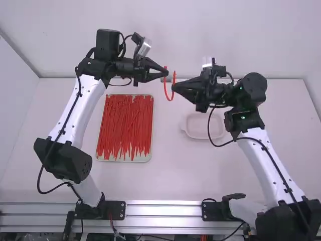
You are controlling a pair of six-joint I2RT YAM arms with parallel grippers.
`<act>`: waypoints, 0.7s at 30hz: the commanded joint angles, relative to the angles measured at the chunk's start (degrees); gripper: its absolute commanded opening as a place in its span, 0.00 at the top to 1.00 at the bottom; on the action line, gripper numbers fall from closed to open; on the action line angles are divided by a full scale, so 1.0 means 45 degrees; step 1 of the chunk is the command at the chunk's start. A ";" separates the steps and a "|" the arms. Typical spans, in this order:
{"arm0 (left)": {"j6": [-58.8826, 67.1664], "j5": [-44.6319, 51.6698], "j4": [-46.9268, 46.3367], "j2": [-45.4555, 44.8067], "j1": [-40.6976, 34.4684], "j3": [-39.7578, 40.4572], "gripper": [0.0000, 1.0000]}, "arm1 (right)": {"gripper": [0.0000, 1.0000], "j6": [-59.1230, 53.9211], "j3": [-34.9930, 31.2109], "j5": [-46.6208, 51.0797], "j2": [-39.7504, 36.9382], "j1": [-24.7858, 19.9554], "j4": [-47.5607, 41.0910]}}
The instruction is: Fasten the cable tie
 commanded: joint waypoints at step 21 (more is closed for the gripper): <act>0.5309 -0.0466 0.1447 -0.0117 -0.0117 0.0117 0.98 | 1.00 0.7655 -0.0204 -0.0112 0.1229 0.0675 0.0034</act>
